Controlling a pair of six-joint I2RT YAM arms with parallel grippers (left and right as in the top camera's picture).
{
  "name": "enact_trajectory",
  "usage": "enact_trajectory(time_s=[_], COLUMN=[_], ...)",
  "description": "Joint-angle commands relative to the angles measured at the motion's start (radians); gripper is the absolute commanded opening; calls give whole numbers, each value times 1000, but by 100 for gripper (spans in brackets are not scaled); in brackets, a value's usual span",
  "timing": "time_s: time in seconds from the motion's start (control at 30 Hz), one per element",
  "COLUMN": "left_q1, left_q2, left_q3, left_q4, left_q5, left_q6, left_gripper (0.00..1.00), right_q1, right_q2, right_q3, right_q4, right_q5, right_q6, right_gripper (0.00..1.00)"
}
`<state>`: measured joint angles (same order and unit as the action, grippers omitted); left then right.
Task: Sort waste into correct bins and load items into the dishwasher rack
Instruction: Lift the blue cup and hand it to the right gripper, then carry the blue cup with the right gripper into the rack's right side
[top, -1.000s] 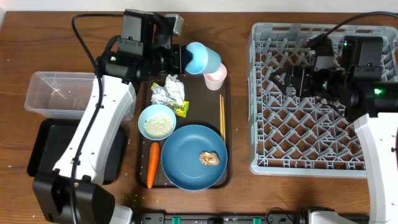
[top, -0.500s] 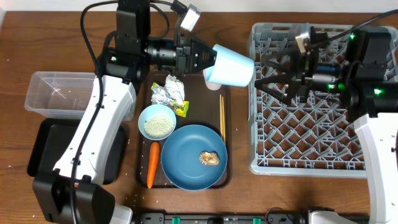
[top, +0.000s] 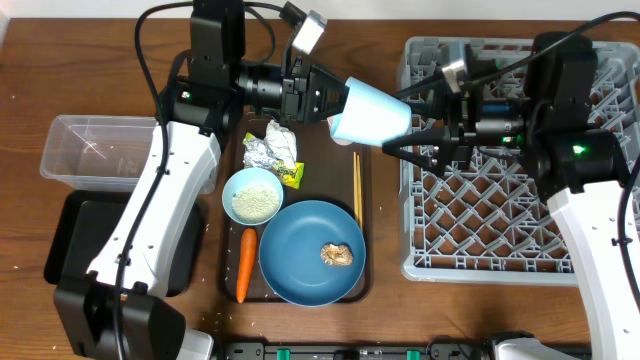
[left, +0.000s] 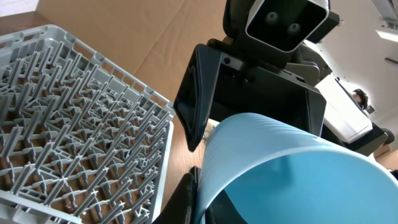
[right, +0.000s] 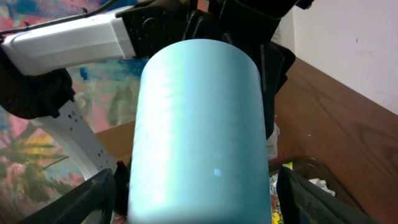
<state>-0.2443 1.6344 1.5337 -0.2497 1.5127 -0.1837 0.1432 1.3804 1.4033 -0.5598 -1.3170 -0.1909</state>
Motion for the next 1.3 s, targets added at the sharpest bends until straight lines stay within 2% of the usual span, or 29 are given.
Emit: enact_trajectory(time_s=[0.0,0.13,0.23,0.3,0.33,0.37,0.43,0.5,0.57,0.8,1.1,1.27], left_q1=[-2,-2,-2,-2,-2,-2,5,17,33,101,131,130], left_q2=[4,4,4,4,4,4,3,4,4,4,4,4], left_q3=[10,10,10,10,10,10,10,10,10,10,10,10], left_q4=[6,10,16,21,25,25,27,27,27,20,19,-89], left_q5=[24,24,24,24,23,19,1,-38,-75,-119,-123,-278], left_q6=[-2,-2,-3,-3,-4,-6,-6,-12,-21,-50,-82,-84], left_gripper=[6,6,6,6,16,34,50,62,65,68,68,65], right_q1=[37,62,68,66,65,62,47,19,-20,-276,-672,-813], right_q2=[1,1,1,0,-1,-3,-15,-35,-64,-167,-153,-109], right_q3=[2,2,2,2,2,2,2,2,2,2,2,2], right_q4=[16,18,18,18,18,18,18,10,-13,-212,-534,-602], right_q5=[27,27,27,29,31,32,59,105,150,452,1048,1205], right_q6=[11,11,11,11,11,16,44,81,90,215,430,521], right_gripper=[73,62,47,45,45,44,45,46,47,48,46,46])
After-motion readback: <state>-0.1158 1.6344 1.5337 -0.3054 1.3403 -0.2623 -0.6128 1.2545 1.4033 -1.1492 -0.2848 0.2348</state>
